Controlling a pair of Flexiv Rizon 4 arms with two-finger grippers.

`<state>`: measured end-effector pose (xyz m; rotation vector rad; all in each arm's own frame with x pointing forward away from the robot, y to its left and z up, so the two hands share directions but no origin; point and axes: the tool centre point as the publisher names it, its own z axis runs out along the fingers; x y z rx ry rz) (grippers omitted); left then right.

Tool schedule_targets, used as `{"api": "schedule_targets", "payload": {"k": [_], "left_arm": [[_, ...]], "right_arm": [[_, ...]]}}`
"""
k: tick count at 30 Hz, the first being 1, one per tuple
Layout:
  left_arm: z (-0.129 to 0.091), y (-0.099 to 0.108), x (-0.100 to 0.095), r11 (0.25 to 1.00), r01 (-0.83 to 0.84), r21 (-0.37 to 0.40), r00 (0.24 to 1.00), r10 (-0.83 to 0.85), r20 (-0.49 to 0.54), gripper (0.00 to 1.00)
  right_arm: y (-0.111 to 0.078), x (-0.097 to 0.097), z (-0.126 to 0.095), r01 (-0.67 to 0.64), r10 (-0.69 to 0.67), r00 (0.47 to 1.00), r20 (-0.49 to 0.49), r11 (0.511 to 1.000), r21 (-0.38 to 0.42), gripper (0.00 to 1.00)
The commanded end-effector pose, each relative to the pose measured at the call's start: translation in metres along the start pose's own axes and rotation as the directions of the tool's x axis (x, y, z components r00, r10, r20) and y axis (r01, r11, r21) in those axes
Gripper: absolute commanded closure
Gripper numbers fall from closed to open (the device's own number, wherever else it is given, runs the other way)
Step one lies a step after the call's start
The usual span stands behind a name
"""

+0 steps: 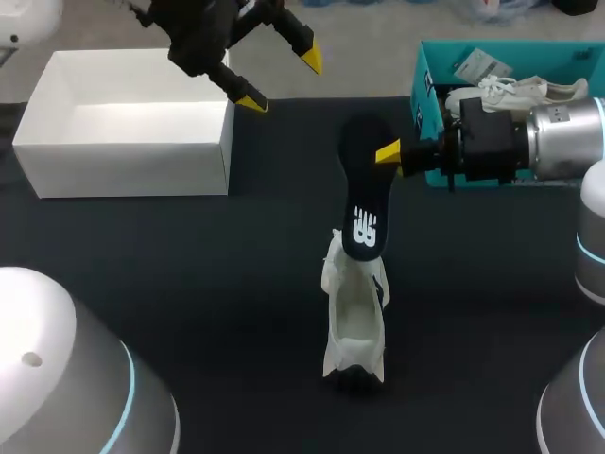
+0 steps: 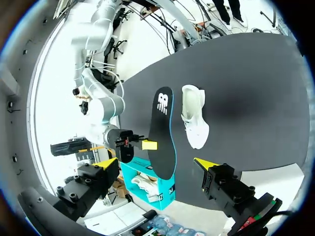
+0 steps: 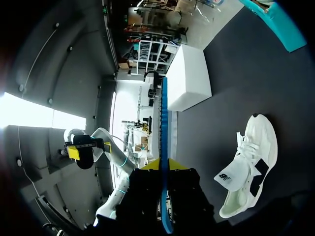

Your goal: Take the shoe out of the shoebox, open the shoe tongue, remove and reinsert the insole, then place the shoe into the shoebox

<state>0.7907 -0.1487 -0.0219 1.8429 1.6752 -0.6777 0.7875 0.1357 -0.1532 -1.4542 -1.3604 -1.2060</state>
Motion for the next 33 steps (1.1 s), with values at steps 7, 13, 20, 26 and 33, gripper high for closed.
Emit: {"api": "schedule_targets", "payload": {"k": [7, 13, 20, 26, 33], "left_arm": [[0.017, 0.003, 0.022, 0.993, -0.02, -0.121, 0.885, 0.073, 0.459, 0.0], [0.026, 0.011, 0.027, 0.981, -0.017, -0.195, 0.821, 0.125, 0.557, 0.0], [0.037, 0.017, 0.016, 0.986, 0.002, -0.166, 0.743, 0.11, 0.66, 0.0], [0.05, 0.024, 0.007, 0.985, -0.03, -0.17, 0.698, 0.143, 0.702, 0.31], [0.063, 0.026, -0.007, 0.989, -0.059, -0.136, 0.672, 0.14, 0.727, 0.5]], "right_arm": [[0.0, 0.005, -0.007, -0.014, 0.016, 0.999, -0.037, 0.999, 0.034, 1.0], [0.011, 0.015, -0.019, -0.039, 0.043, 0.996, -0.083, 0.998, 0.045, 1.0], [0.013, 0.028, -0.027, -0.032, 0.034, 0.995, -0.089, 0.999, 0.022, 1.0], [0.017, 0.044, -0.031, -0.048, 0.05, 0.989, -0.14, 0.999, 0.023, 1.0], [0.012, 0.046, -0.024, -0.046, 0.049, 0.989, -0.14, 0.999, 0.027, 1.0]]}}
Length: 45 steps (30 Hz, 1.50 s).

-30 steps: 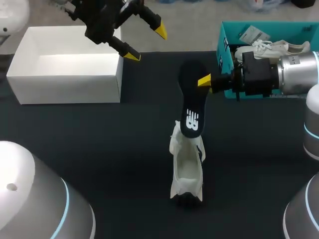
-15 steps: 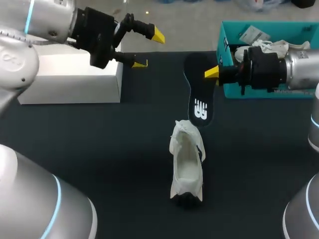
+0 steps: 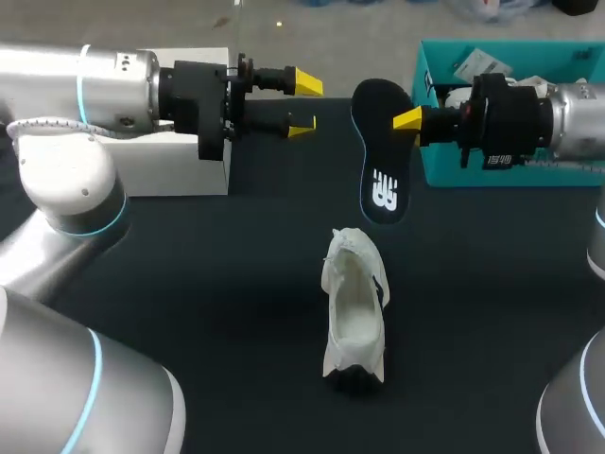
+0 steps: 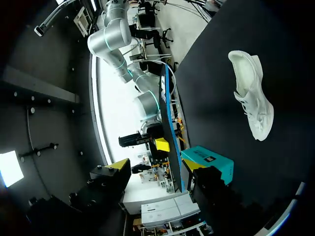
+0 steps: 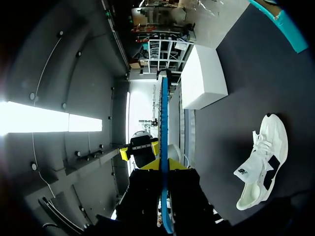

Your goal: Take the shoe out of the shoebox, open the shoe tongue, remove and reinsert the insole, then place the shoe into the shoebox

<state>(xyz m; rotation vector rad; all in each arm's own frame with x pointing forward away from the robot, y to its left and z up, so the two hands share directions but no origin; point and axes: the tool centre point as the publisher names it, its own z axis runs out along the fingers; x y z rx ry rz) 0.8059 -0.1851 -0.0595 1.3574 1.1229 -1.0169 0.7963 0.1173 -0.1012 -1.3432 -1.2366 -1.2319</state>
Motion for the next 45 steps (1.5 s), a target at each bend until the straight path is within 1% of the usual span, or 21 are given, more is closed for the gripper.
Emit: {"api": "schedule_targets", "payload": {"k": [1, 3, 6, 7, 9, 10, 11, 12, 14, 16, 18, 21, 22, 25, 29, 32, 34, 39, 41, 42, 45], "left_arm": [[0.017, 0.009, 0.002, 1.0, -0.007, 0.013, 0.992, 0.005, 0.125, 0.51], [0.022, 0.009, 0.003, 1.0, -0.007, 0.023, 0.992, 0.004, 0.123, 0.53], [0.027, 0.007, 0.01, 0.999, -0.004, 0.041, 0.995, 0.0, 0.099, 0.51], [0.027, 0.006, 0.012, 0.999, 0.001, 0.043, 0.995, -0.005, 0.096, 0.47], [0.026, 0.004, 0.016, 0.999, 0.009, 0.046, 0.996, -0.013, 0.09, 0.34], [0.026, 0.003, 0.017, 0.999, 0.011, 0.048, 0.996, -0.015, 0.087, 0.32], [0.025, 0.002, 0.018, 0.999, 0.015, 0.048, 0.996, -0.019, 0.084, 0.24], [0.025, 0.002, 0.02, 0.999, 0.018, 0.049, 0.996, -0.022, 0.081, 0.21], [0.026, 0.002, 0.021, 0.999, 0.018, 0.046, 0.997, -0.022, 0.079, 0.22], [0.03, 0.003, 0.022, 0.999, 0.014, 0.04, 0.997, -0.017, 0.081, 0.24], [0.035, 0.002, 0.022, 0.999, 0.011, 0.04, 0.996, -0.015, 0.086, 0.39], [0.042, -0.001, 0.022, 1.0, 0.003, 0.023, 0.996, -0.005, 0.093, 0.43], [0.044, -0.003, 0.023, 1.0, -0.001, 0.014, 0.996, -0.001, 0.09, 0.5], [0.048, -0.006, 0.026, 1.0, 0.008, -0.013, 0.995, -0.007, 0.097, 0.59], [0.051, -0.009, 0.029, 1.0, 0.009, -0.024, 0.995, -0.007, 0.099, 0.62], [0.052, -0.009, 0.029, 1.0, 0.006, -0.025, 0.995, -0.004, 0.099, 0.67], [0.052, -0.01, 0.029, 0.999, 0.001, -0.032, 0.995, 0.002, 0.102, 0.76], [0.049, -0.012, 0.031, 0.999, 0.006, -0.039, 0.995, -0.003, 0.097, 0.82], [0.048, -0.012, 0.032, 0.999, 0.009, -0.04, 0.995, -0.005, 0.095, 0.89], [0.049, -0.012, 0.033, 0.999, 0.01, -0.041, 0.996, -0.006, 0.094, 1.0], [0.049, -0.013, 0.033, 0.999, 0.013, -0.04, 0.996, -0.009, 0.093, 1.0]], "right_arm": [[-0.001, -0.001, 0.007, -0.001, 0.002, 1.0, 0.005, 1.0, -0.009, 1.0], [-0.001, 0.0, 0.01, -0.002, 0.002, 1.0, 0.003, 1.0, -0.01, 1.0], [-0.001, 0.002, 0.013, 0.006, -0.006, 1.0, 0.005, 1.0, -0.013, 1.0], [-0.001, 0.003, 0.014, 0.009, -0.009, 1.0, 0.006, 1.0, -0.013, 1.0], [-0.001, 0.003, 0.014, 0.012, -0.012, 1.0, 0.007, 1.0, -0.012, 1.0], [-0.001, 0.004, 0.014, 0.013, -0.013, 1.0, 0.008, 1.0, -0.012, 1.0], [-0.001, 0.004, 0.014, 0.014, -0.014, 1.0, 0.009, 1.0, -0.012, 1.0], [-0.001, 0.004, 0.014, 0.014, -0.014, 1.0, 0.009, 1.0, -0.013, 1.0], [-0.002, 0.004, 0.016, 0.014, -0.014, 1.0, 0.009, 1.0, -0.013, 1.0], [-0.003, 0.005, 0.019, 0.015, -0.015, 1.0, 0.009, 1.0, -0.01, 1.0], [-0.004, 0.005, 0.022, 0.018, -0.018, 1.0, 0.015, 1.0, -0.009, 1.0], [-0.004, 0.004, 0.026, 0.017, -0.017, 1.0, 0.016, 1.0, -0.007, 1.0], [-0.005, 0.003, 0.027, 0.016, -0.016, 1.0, 0.016, 1.0, -0.007, 1.0], [-0.005, 0.003, 0.03, 0.015, -0.015, 1.0, 0.018, 1.0, -0.008, 1.0], [-0.006, 0.002, 0.032, 0.014, -0.013, 1.0, 0.019, 1.0, -0.011, 1.0], [-0.007, 0.002, 0.033, 0.016, -0.015, 1.0, 0.018, 1.0, -0.01, 1.0], [-0.008, 0.002, 0.032, 0.017, -0.017, 1.0, 0.018, 1.0, -0.013, 1.0], [-0.007, 0.004, 0.03, 0.021, -0.02, 1.0, 0.014, 1.0, -0.02, 1.0], [-0.008, 0.004, 0.031, 0.022, -0.022, 1.0, 0.012, 1.0, -0.017, 1.0], [-0.009, 0.005, 0.031, 0.023, -0.022, 1.0, 0.013, 1.0, -0.015, 1.0], [-0.01, 0.003, 0.033, 0.02, -0.02, 1.0, 0.011, 1.0, -0.004, 1.0]]}}
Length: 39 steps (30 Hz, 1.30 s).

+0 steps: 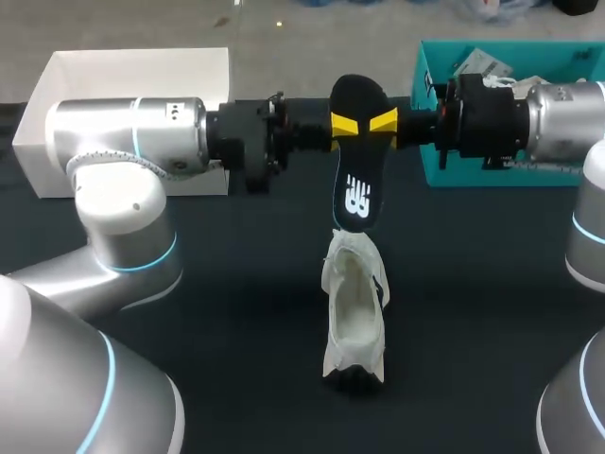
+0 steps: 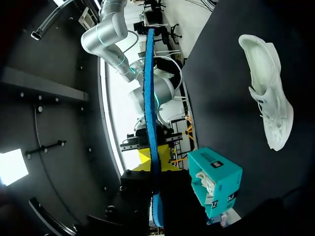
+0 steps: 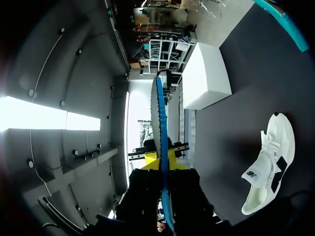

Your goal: Take the shoe out of the shoebox, open the shoe tongue, remove and reinsert the insole, then place the shoe into the shoebox

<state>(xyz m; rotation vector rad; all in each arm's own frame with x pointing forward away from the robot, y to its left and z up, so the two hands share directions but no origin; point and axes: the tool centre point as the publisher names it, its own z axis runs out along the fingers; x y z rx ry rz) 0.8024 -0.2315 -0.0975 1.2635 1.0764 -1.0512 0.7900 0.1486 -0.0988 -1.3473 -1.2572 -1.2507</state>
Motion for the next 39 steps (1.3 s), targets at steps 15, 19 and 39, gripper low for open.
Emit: {"api": "schedule_targets", "payload": {"k": [15, 19, 39], "left_arm": [[-0.017, -0.007, 0.002, 0.991, 0.128, -0.05, 0.991, -0.129, -0.023, 1.0], [-0.022, -0.009, 0.006, 0.979, 0.194, -0.07, 0.98, -0.197, -0.038, 1.0], [-0.025, -0.021, 0.022, 0.944, 0.316, -0.094, 0.943, -0.323, -0.074, 1.0]], "right_arm": [[-0.014, -0.032, -0.035, 0.02, -0.016, 0.991, 0.131, 0.999, -0.03, 0.0], [-0.018, -0.041, -0.049, 0.018, -0.01, 0.988, 0.153, 0.998, -0.053, 0.0], [-0.022, -0.064, -0.1, 0.074, -0.057, 0.968, 0.244, 0.995, -0.062, 0.0]]}}
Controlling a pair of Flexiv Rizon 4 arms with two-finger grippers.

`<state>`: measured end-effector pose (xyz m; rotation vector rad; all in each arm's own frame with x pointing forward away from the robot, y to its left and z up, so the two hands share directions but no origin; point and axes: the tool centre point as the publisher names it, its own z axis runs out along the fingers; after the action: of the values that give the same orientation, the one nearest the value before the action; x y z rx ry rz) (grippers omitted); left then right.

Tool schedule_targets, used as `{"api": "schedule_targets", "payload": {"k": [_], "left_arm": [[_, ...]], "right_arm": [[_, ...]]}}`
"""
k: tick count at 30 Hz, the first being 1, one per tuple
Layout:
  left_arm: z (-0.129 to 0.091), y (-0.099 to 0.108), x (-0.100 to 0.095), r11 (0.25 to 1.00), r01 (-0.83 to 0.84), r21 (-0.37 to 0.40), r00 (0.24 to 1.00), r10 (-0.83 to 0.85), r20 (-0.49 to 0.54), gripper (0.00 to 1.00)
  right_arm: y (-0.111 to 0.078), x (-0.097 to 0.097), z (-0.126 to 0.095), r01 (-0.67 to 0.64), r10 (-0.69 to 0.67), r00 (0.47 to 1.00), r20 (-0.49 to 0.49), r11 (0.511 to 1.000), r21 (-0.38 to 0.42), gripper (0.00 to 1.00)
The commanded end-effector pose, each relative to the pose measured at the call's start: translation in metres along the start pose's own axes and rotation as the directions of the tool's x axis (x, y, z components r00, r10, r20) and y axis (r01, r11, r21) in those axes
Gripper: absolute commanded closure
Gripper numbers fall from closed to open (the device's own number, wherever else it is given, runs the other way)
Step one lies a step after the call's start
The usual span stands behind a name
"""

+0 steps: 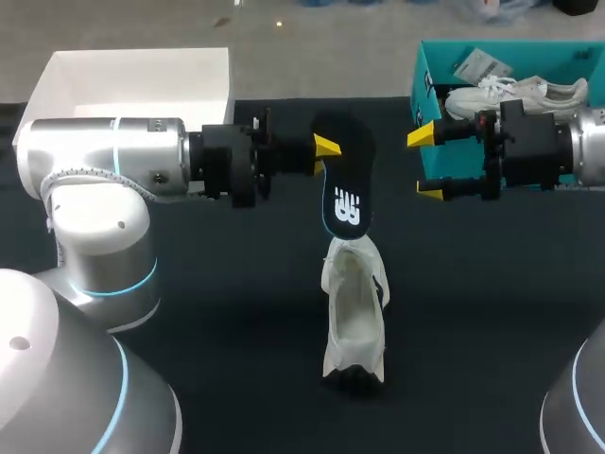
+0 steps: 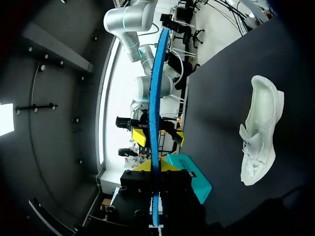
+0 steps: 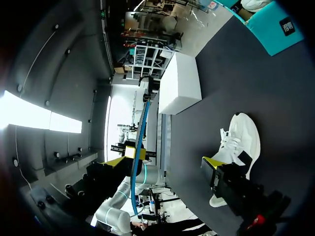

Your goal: Take the shoe out of the shoebox, open the shoe tongue, remove and reinsert the insole, then place the shoe into the shoebox

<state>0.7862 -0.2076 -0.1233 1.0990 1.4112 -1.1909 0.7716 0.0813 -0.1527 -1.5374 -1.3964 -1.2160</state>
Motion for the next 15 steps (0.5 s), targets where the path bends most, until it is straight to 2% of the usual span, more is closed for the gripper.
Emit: {"api": "schedule_targets", "payload": {"k": [1, 2, 7, 11, 13, 15], "left_arm": [[0.0, -0.001, 0.0, 1.0, 0.0, -0.002, 1.0, 0.0, -0.002, 1.0], [0.0, -0.001, 0.0, 1.0, 0.0, -0.002, 1.0, 0.0, -0.002, 1.0], [0.0, -0.001, 0.0, 1.0, 0.0, -0.002, 1.0, 0.0, -0.002, 1.0], [0.0, -0.001, 0.0, 1.0, 0.0, -0.002, 1.0, 0.0, -0.002, 1.0], [0.0, -0.001, 0.0, 1.0, 0.0, -0.002, 1.0, 0.0, -0.002, 1.0], [0.0, -0.001, 0.0, 1.0, 0.0, -0.002, 1.0, 0.0, -0.002, 1.0]], "right_arm": [[-0.006, -0.015, -0.045, 0.05, -0.049, 0.996, 0.078, 0.999, -0.01, 0.0], [-0.007, -0.02, -0.053, 0.079, -0.076, 0.988, 0.135, 0.997, -0.019, 0.0], [-0.01, -0.036, -0.094, 0.084, -0.071, 0.983, 0.169, 0.994, -0.068, 0.0], [-0.015, -0.044, -0.13, 0.007, 0.015, 0.978, 0.208, 0.994, -0.105, 0.0], [-0.02, -0.043, -0.142, 0.007, 0.015, 0.975, 0.222, 0.995, -0.097, 0.0], [-0.025, -0.04, -0.15, 0.015, -0.007, 0.979, 0.206, 0.999, -0.04, 0.0]]}}
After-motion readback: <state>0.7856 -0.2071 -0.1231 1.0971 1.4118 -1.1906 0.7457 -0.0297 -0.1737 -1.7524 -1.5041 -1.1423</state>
